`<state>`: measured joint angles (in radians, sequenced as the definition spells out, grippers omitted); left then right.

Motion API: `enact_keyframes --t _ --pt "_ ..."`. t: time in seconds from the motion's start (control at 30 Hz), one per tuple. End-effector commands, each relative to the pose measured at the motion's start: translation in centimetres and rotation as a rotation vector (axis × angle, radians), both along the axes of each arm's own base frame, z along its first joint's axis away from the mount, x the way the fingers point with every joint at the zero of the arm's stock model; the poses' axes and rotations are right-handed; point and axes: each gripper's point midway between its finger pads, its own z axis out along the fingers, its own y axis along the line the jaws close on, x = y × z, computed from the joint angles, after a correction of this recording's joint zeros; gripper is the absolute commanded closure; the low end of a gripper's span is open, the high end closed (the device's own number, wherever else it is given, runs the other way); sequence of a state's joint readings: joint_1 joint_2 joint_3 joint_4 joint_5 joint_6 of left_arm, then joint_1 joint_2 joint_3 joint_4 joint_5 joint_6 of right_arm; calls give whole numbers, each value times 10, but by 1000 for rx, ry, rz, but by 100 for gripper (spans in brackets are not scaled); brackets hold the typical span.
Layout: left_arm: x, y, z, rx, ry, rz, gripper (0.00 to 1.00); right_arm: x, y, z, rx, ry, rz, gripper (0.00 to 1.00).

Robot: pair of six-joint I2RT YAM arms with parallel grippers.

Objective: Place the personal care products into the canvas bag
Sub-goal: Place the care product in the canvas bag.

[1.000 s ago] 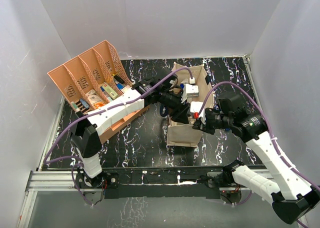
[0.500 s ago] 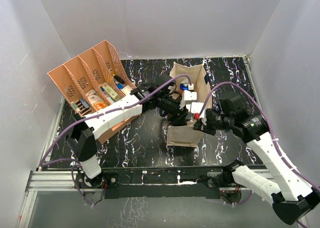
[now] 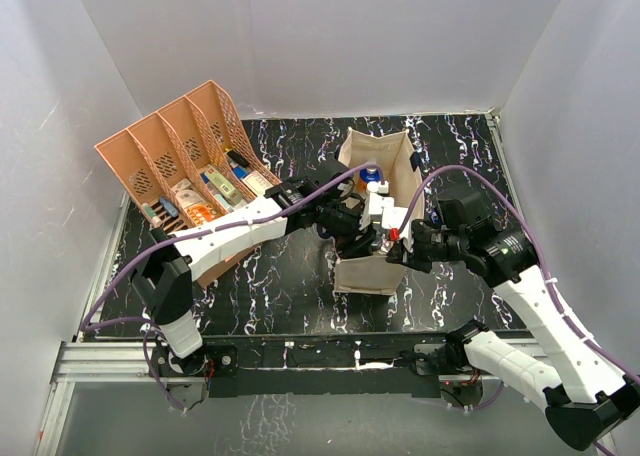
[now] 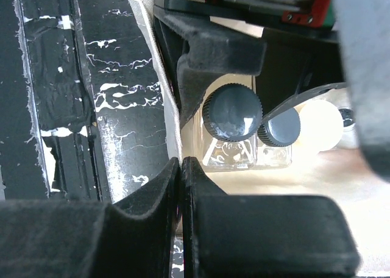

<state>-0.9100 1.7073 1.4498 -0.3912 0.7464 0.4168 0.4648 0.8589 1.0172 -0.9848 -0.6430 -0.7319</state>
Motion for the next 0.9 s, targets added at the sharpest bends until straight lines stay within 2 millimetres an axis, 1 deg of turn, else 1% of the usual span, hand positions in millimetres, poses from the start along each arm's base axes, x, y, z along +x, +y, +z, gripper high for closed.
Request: enact_keyframes --t 0.0,0.13,0.27,0.5,0.73,0.87 --pt "-50 6 14 -35 92 -135 100 6 6 23 61 -111 20 92" --pt "-50 7 3 -19 83 -135 98 6 6 21 58 -104 22 92" --pt "-49 8 -4 -4 91 -132 92 6 7 19 57 -100 26 92" --pt "-50 11 -12 15 97 -130 78 4 5 13 46 -97 34 92" --pt "-52 16 -27 50 117 -119 68 3 5 12 46 -99 34 92" --pt "-53 17 -30 60 123 -118 56 3 3 11 43 -103 28 92"
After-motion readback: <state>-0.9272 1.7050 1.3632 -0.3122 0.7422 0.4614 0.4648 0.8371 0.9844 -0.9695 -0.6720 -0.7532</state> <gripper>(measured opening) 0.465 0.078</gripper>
